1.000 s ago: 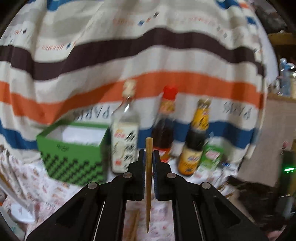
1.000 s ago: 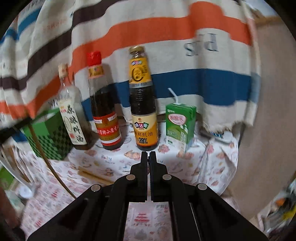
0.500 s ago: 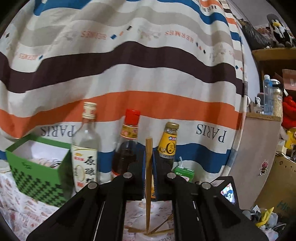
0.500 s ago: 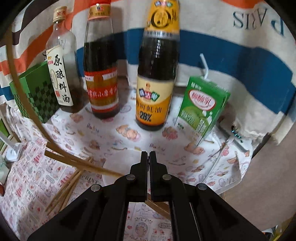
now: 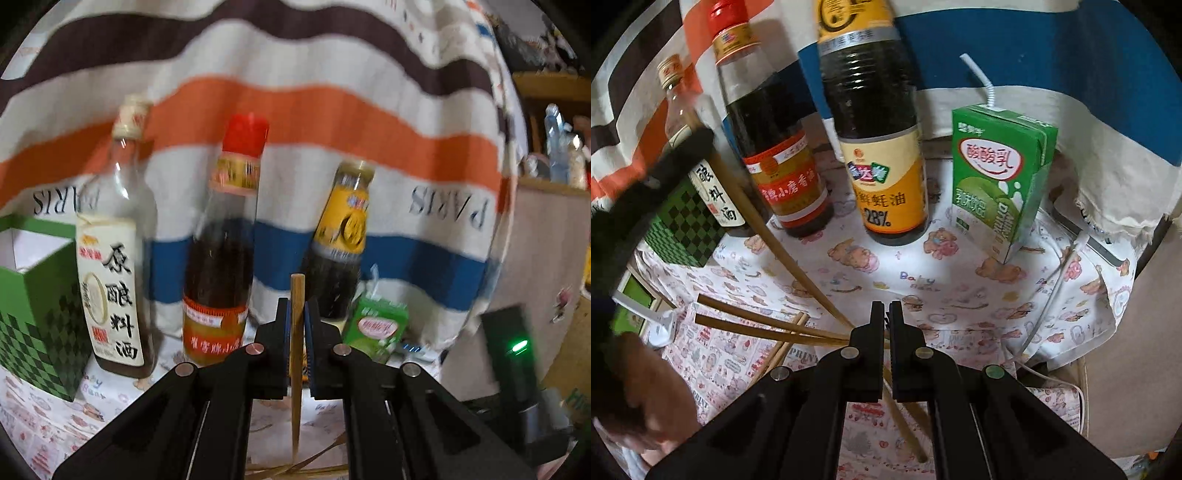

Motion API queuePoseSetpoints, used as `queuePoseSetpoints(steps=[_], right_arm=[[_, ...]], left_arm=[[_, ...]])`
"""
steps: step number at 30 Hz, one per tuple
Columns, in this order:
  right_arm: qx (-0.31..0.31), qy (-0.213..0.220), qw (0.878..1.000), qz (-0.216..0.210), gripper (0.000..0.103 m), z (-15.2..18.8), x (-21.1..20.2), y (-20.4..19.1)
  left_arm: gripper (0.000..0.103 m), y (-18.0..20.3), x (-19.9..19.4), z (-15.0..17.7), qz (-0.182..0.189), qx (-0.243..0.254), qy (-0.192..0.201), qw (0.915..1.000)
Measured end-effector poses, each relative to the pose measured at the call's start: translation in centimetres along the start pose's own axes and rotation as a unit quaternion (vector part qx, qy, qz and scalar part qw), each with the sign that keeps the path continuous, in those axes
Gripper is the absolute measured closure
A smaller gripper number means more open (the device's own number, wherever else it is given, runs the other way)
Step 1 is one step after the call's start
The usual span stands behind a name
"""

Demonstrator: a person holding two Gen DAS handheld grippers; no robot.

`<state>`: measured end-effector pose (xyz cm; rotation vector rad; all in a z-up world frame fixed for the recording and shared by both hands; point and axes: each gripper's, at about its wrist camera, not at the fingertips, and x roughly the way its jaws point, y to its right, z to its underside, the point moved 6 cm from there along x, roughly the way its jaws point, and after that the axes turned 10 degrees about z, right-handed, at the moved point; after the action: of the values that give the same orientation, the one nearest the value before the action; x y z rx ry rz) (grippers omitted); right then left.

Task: Organize utensils
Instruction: 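Lower each chopstick into the plastic cup and open both tools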

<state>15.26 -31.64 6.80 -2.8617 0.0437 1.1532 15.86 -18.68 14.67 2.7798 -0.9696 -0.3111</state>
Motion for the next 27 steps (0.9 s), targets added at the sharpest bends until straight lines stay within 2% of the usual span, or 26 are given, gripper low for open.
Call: queuePoseSetpoints(steps=[4,11,17,22,24,25,27], right_arm=[[0.005,0.013,1.000,-0.019,0.100,-0.3,-0.6,0.5],[0.006,0.018,1.000,-0.023,0.099,-0.6,-1.0,1.1],[0.026,0.049,0.998,-0.033,0.095,-0.9,-3.5,2.2],[0.036,0.100,0.994,-0.037,0.088,-0.8,-6.7,2.7],[0.054,0.143,0.987,-0.055,0.081,-0.4,-8.6,2.9],[0.059,0.164,0.983,-0.059,0.075,-0.2,-9.5,2.9],[0.057,0.192,0.978,-0.061,0.073,0.2,-10.9,2.3]], left_arm=[[0.097,-0.5,1.5,1.0,-0.017,0.008,-0.033,0.9993],[0.097,-0.7,3.2,2.1,-0.032,0.022,-0.083,0.9958],[0.096,-1.0,3.5,3.0,-0.038,0.033,-0.108,0.9929],[0.083,-0.8,0.9,1.8,-0.049,0.030,-0.082,0.9950],[0.061,-0.4,-1.0,0.8,-0.038,0.030,-0.063,0.9968],[0.057,-0.2,-1.9,0.2,-0.038,0.036,-0.054,0.9972],[0.054,0.2,-3.5,-0.7,-0.052,0.060,-0.040,0.9960]])
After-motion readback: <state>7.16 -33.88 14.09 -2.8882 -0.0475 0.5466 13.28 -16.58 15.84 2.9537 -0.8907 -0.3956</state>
